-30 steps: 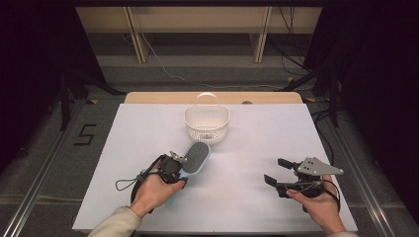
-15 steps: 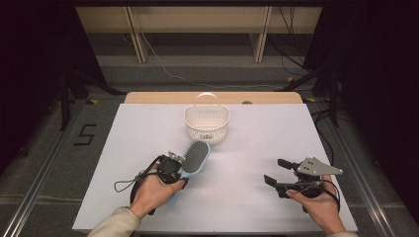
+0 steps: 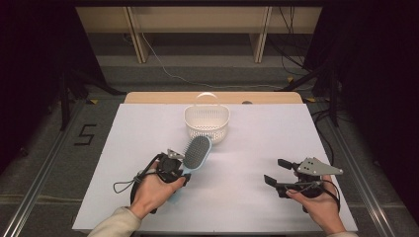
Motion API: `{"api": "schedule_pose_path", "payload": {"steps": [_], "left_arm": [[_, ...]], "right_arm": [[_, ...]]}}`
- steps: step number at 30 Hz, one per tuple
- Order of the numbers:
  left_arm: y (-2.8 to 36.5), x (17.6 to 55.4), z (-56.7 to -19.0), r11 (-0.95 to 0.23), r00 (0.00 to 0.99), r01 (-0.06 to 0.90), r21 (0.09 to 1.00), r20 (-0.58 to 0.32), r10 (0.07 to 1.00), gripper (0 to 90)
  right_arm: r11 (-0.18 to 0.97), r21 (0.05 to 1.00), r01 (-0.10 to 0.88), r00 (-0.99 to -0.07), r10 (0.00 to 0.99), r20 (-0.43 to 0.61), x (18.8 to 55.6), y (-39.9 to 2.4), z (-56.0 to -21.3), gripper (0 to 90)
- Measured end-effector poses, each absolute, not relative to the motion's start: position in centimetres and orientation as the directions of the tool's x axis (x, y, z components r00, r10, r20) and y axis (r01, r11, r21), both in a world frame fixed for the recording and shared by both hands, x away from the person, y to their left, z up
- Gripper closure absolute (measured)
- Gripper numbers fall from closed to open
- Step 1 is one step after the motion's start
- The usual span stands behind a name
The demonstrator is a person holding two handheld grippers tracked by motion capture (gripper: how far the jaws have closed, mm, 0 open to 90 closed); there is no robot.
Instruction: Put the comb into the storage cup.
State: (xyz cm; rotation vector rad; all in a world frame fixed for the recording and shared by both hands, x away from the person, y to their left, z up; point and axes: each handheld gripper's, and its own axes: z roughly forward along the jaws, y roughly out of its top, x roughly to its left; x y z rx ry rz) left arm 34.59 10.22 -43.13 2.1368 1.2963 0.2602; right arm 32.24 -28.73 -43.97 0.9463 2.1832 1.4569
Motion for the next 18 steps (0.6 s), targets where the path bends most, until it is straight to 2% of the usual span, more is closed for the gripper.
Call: {"api": "schedule_pose_path", "payload": {"steps": [18], "left_arm": [[10.30,34.46,-42.36,-0.298,0.519,0.660,0.690,-0.132,0.845,69.8]], "right_arm": [[0.247,0.911,0.332,-0.714,0.696,0.072,32.23,-28.78,-43.95,22.2]]}}
